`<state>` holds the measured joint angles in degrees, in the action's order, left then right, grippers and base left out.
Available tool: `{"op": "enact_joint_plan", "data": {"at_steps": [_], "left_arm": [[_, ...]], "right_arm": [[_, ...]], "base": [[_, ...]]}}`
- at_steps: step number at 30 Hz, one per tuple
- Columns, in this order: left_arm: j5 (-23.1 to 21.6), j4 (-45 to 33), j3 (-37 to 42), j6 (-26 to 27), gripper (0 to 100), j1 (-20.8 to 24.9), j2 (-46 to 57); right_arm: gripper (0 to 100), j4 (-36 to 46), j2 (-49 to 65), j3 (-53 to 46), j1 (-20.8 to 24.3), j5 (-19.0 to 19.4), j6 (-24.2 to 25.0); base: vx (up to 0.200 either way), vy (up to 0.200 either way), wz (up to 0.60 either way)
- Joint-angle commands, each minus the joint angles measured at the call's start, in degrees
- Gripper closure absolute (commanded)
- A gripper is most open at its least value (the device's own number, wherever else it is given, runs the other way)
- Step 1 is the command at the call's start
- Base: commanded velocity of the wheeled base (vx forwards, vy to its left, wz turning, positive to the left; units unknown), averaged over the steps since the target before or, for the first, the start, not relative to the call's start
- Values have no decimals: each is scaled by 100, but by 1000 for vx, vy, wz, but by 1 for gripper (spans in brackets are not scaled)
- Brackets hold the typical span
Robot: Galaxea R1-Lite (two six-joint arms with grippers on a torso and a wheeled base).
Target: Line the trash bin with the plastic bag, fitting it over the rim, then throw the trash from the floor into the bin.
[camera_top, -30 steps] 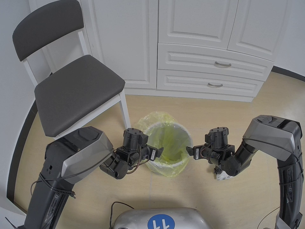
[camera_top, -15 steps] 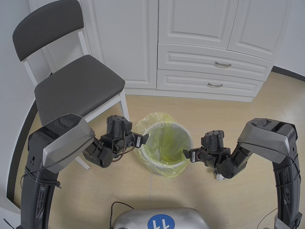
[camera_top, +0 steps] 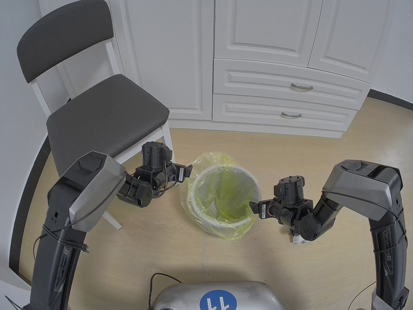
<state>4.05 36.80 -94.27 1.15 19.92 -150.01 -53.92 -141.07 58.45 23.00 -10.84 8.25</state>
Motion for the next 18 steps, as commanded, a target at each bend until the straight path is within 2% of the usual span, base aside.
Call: {"op": "enact_joint_plan", "data": {"at_steps": [1, 8, 16, 18], "left_arm": [[8, -490, -1094, -27, 0, -6, -908], [-53, -1202, -2032, -27, 0, -6, -1444], [-150, -1439, -2025, -44, 0, 12, -1497], [-159, -1404, -1753, -44, 0, 12, -1365]], "right_arm": [[0, 4, 62, -9, -24, 3, 1], [0, 4, 36, 8, -42, 11, -8], [0, 4, 97, -1, -147, 11, -17], [0, 13, 150, -9, -165, 20, -17]], "base": [[0, 0, 0], [0, 0, 0], [0, 0, 0], [0, 0, 0]]}}
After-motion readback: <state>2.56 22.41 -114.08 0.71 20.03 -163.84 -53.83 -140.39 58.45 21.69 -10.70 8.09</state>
